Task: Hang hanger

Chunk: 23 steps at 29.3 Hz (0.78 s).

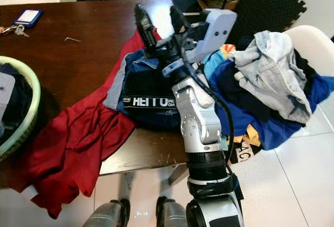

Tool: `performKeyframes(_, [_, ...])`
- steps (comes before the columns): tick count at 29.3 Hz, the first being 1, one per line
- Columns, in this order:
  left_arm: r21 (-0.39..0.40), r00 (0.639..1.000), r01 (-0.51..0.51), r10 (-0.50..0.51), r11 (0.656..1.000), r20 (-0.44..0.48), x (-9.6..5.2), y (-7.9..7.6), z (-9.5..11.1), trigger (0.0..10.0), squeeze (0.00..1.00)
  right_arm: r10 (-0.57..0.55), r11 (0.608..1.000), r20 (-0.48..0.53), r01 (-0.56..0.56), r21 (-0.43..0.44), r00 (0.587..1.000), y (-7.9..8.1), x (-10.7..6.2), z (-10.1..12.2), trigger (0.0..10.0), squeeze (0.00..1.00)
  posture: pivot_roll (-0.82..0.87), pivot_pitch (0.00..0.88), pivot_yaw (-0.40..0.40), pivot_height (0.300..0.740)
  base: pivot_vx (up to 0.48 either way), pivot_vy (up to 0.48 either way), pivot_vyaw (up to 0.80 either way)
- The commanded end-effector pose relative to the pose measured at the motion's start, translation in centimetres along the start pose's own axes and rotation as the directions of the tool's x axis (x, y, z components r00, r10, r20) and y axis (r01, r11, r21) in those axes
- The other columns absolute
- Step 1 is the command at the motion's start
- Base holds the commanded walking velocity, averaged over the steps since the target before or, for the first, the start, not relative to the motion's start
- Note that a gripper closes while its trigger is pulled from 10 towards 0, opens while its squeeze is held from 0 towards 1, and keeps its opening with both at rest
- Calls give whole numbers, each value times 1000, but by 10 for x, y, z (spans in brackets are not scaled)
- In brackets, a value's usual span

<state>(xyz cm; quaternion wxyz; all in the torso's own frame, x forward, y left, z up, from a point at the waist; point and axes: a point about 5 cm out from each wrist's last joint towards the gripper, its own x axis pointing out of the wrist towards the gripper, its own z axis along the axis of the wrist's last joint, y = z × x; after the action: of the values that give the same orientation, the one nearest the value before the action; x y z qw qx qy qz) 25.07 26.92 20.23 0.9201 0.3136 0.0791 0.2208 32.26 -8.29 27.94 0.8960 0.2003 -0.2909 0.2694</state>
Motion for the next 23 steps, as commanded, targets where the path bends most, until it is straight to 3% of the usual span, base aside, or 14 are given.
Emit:
performKeyframes(1, [11, 998, 22, -22, 1000, -52, 3, -1, -10, 10000, 1000, 5, 1000, -2, -5, -1, 1000, 1, 0, -2, 10000, 0, 106, 132, 48, 740, 0, 0, 0])
performKeyframes(2, [13, 996, 58, -57, 998, -69, 6, -2, -13, 10000, 1000, 6, 1000, 1, -6, -1, 1000, 2, 1, -2, 10000, 0, 106, 133, 50, 740, 0, 0, 0])
performKeyframes(3, [23, 992, 97, -95, 995, -81, 9, 0, -15, 10000, 0, 3, 1000, 3, -3, -3, 1000, 1, 0, -1, 10000, 0, 108, 132, 52, 740, 0, 0, 0])
performKeyframes(7, [33, 987, 134, -131, 990, -93, 11, 1, -17, 10000, 0, -2, 1000, 3, 2, -6, 1000, -1, -1, -1, 10000, 0, 108, 132, 52, 740, 0, 0, 0])
performKeyframes(9, [23, 983, 142, -138, 990, -120, 14, 4, -21, 9216, 0, -3, 1000, 2, 3, -6, 1000, -1, -2, -1, 10000, 0, 105, 120, 56, 740, 0, 0, 0])
performKeyframes(10, [19, 977, 162, -158, 987, -141, 18, 6, -25, 7137, 0, -2, 1000, 1, 2, -5, 1000, 0, -3, -2, 10000, 0, 105, 120, 56, 740, 0, 0, 0])
performKeyframes(12, [22, 975, 160, -155, 987, -159, 22, 8, -28, 7412, 0, 2, 1000, 1, -2, -5, 1000, 1, -3, -2, 10000, 0, 98, 112, 58, 740, 0, 0, 0])
performKeyframes(13, [28, 973, 162, -155, 986, -170, 26, 11, -31, 4118, 0, 5, 1000, 2, -5, -5, 1000, 1, -2, -2, 10000, 0, 97, 108, 58, 740, 0, 0, 0])
performKeyframes(14, [34, 972, 164, -155, 986, -177, 29, 11, -33, 2784, 0, 7, 1000, 3, -7, -6, 1000, 2, -2, -2, 10000, 0, 97, 106, 57, 740, 0, 0, 0])
performKeyframes(17, [35, 971, 165, -156, 986, -183, 30, 12, -34, 2784, 0, 8, 1000, 4, -7, -6, 1000, 2, -2, -2, 10000, 0, 97, 106, 57, 740, 0, 0, 0])
performKeyframes(18, [36, 970, 163, -153, 986, -188, 31, 12, -36, 941, 0, 8, 1000, 4, -8, -7, 1000, 1, -2, -2, 10000, 0, 92, 101, 56, 740, 0, 0, 0])
performKeyframes(19, [36, 970, 163, -153, 986, -188, 31, 12, -36, 941, 0, 8, 1000, 4, -8, -7, 1000, 1, -2, -2, 10000, 0, 92, 101, 56, 740, 0, 0, 0])
performKeyframes(20, [37, 970, 161, -151, 986, -190, 32, 11, -38, 0, 0, 10, 1000, 4, -10, -9, 1000, 2, -2, -2, 10000, 0, 88, 99, 54, 740, 0, 0, 0])
performKeyframes(23, [39, 973, 155, -146, 987, -179, 33, 10, -37, 0, 0, 11, 1000, 3, -11, -11, 1000, 1, -2, -2, 10000, 0, 88, 99, 52, 740, 0, 0, 0])
